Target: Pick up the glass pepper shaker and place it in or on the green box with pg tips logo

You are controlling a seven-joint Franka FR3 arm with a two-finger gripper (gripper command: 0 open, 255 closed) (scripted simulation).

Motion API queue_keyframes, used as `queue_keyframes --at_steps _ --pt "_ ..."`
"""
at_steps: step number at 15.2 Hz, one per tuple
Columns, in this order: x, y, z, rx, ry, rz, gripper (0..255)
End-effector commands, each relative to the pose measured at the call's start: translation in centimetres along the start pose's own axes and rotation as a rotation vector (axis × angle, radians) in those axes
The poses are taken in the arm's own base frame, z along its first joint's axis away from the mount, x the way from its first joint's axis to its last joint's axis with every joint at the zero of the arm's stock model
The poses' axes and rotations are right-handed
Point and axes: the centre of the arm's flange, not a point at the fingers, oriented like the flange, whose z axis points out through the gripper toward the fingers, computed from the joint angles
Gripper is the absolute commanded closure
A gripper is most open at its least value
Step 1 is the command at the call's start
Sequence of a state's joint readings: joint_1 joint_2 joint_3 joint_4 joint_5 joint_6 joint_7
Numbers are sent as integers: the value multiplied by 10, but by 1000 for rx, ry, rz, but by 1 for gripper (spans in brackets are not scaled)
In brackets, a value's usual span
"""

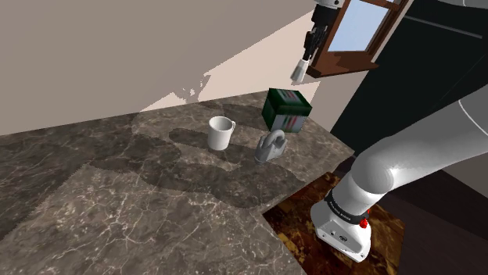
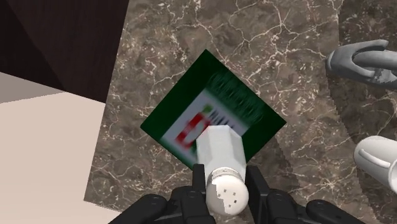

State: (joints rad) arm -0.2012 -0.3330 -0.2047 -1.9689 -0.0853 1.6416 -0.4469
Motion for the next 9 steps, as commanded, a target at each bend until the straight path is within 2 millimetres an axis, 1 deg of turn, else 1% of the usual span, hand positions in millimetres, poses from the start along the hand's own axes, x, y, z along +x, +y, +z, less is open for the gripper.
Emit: queue_keyframes --at_steps 1,9 --pt "0 -1 11 0 0 0 255" --pt "0 -1 53 0 0 0 255"
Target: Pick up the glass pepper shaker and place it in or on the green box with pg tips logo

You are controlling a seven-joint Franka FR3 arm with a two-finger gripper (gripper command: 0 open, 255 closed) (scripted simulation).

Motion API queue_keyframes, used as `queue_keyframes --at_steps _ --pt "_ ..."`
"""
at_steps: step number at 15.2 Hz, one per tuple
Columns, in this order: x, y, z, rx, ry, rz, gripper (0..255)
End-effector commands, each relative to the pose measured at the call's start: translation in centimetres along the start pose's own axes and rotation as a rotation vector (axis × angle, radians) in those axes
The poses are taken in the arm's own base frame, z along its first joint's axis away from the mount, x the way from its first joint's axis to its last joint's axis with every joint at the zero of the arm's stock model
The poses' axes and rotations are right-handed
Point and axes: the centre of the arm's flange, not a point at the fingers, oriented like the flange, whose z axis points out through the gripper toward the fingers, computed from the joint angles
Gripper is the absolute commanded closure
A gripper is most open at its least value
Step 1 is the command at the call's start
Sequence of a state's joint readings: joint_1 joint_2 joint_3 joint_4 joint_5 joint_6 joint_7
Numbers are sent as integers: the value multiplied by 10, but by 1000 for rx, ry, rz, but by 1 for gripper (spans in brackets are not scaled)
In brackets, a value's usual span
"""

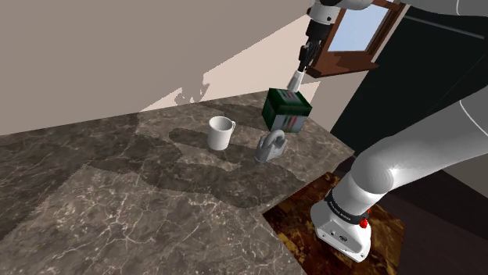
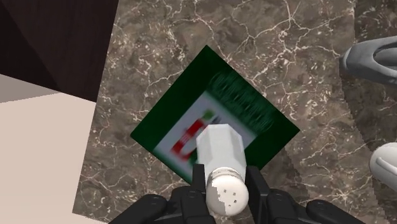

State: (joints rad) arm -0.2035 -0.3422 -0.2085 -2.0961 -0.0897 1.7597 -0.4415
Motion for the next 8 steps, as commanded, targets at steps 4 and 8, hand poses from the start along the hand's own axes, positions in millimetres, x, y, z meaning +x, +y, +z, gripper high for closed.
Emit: queue_keyframes --at_steps 4,8 --pt "-1 -1 27 0 0 0 255" --pt "-1 -1 32 0 0 0 255"
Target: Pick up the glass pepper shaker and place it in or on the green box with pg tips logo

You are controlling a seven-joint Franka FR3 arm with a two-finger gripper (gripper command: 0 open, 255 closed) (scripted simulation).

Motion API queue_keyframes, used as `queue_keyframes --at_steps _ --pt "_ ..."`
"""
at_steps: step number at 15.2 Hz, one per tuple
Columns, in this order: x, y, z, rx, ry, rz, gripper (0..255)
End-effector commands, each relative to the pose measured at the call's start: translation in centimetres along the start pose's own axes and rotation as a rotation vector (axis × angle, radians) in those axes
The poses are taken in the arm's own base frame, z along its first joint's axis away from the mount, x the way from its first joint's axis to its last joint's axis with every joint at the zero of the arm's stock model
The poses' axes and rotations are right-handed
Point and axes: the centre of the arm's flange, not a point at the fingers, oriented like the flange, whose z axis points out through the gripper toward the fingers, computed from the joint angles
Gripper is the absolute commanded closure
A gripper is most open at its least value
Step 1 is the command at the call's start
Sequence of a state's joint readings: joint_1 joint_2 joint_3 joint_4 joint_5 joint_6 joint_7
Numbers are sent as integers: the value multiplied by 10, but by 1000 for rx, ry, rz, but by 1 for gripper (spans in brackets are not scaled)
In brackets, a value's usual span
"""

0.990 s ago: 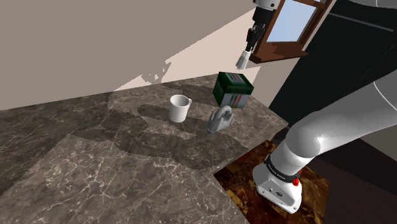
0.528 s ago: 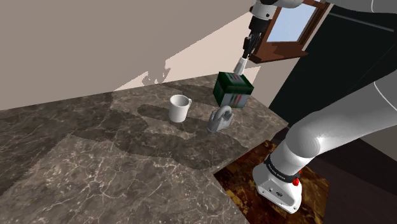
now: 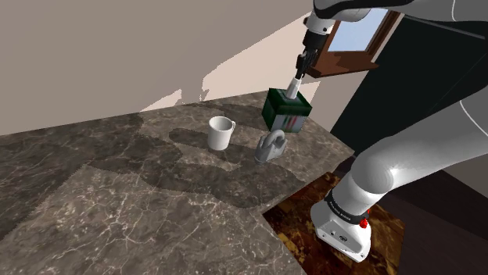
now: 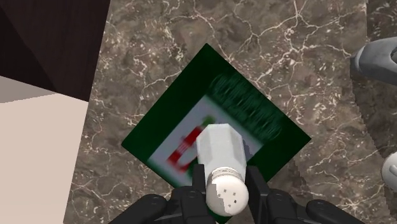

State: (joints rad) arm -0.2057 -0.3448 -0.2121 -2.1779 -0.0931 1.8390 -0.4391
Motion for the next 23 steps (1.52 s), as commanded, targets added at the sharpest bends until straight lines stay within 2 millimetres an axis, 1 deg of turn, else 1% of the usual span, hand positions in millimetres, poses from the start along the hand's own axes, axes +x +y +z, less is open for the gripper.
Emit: queue_keyframes --at_steps 1,5,6,11,14,15,23 --pt "0 0 1 0 0 0 255" --pt "0 0 1 0 0 0 255" --pt "0 0 1 0 0 0 0" --pt "0 0 1 0 0 0 0" --pt "0 0 -39 0 0 0 0" --pt "0 0 -49 0 0 0 0" --pt "0 0 -49 0 0 0 0"
